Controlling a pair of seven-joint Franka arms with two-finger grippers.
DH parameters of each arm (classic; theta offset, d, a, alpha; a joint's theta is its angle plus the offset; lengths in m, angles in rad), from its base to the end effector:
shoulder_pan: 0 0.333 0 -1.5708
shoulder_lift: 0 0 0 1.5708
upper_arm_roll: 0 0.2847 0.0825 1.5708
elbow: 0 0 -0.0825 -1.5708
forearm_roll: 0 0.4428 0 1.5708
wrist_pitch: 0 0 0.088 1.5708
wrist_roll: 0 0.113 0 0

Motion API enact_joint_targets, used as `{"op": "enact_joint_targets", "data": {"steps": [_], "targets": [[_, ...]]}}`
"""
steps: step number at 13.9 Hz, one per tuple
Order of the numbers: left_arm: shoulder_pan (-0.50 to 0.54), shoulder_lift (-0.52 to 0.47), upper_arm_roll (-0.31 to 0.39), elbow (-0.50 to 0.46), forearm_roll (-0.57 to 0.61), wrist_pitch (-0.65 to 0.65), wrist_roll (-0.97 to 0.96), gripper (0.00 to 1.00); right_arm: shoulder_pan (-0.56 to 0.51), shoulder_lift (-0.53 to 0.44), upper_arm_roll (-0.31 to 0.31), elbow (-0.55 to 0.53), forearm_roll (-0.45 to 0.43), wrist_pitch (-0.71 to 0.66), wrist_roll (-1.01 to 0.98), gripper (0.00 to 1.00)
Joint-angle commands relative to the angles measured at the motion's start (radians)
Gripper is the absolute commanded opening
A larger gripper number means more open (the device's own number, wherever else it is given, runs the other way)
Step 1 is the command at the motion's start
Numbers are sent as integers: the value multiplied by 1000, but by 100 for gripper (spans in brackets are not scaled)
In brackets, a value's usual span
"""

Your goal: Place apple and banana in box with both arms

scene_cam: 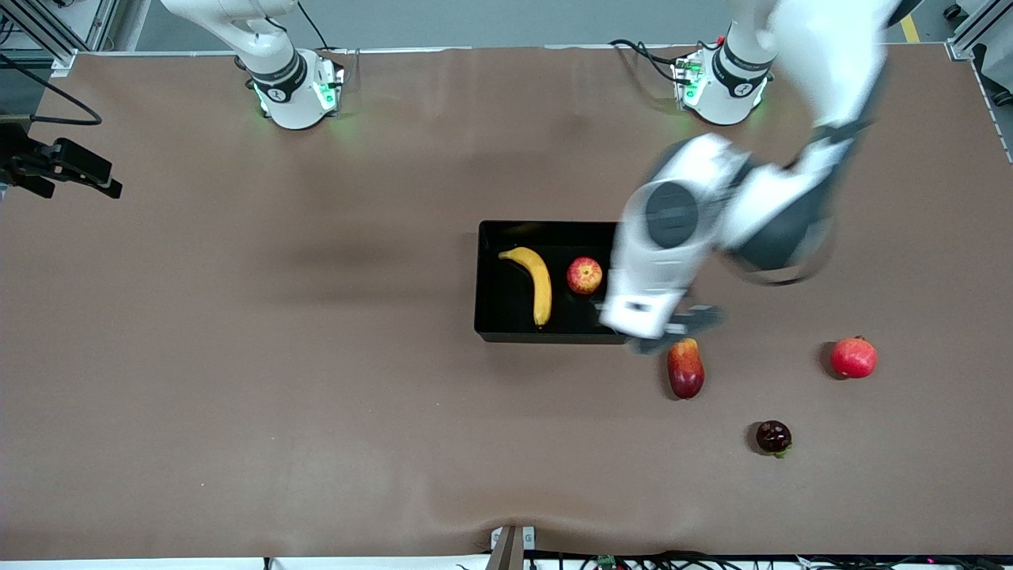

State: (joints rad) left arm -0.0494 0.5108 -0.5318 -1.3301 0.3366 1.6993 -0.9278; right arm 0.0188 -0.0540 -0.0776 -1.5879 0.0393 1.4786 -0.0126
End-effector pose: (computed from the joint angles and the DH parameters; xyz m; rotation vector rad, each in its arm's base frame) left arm 0.6585 -0.3157 0.4168 -2.9895 -0.5105 -0.0004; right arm 0.5873 -0.0309 0.6028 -3.0944 0.0672 0.0834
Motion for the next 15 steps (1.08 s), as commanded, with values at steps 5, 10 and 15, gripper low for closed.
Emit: {"op": "enact_joint_targets", "data": {"steps": [5, 10, 15], "targets": [[268, -228, 0, -47, -41, -171, 489, 100, -5, 0, 2, 16, -2, -4, -4, 100], [376, -371, 13, -92, -184, -210, 601, 100, -3, 2, 2, 14, -2, -4, -6, 100], [167, -540, 321, -230, -278, -208, 656, 100, 0, 2, 4, 12, -10, -1, -10, 100]]}}
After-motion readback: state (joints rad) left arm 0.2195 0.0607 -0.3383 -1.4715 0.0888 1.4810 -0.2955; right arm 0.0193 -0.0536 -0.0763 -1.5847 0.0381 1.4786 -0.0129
